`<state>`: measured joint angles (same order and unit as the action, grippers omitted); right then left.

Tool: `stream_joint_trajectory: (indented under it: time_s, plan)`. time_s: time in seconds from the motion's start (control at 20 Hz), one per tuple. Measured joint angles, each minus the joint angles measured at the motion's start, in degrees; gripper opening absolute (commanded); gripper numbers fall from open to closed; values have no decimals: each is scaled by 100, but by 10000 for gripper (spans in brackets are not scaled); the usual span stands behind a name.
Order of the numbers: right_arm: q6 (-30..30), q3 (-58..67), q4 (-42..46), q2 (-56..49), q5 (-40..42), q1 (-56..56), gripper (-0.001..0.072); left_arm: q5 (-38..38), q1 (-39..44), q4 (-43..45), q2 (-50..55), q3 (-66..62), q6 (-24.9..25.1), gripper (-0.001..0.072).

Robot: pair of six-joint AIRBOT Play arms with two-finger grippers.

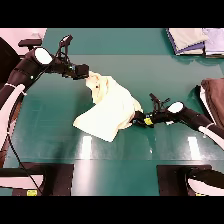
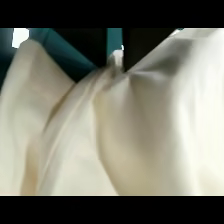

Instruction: Fold the shirts.

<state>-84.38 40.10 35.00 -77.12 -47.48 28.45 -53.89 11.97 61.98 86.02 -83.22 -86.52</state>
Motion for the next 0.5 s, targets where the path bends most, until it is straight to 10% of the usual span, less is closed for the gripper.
stream_joint_trajectory:
  time_s: [0.5]
  plan:
    - [-153, 1812, 1403, 1438, -966, -1058, 15, -232, 0, 824, -1296, -1172, 166, 27]
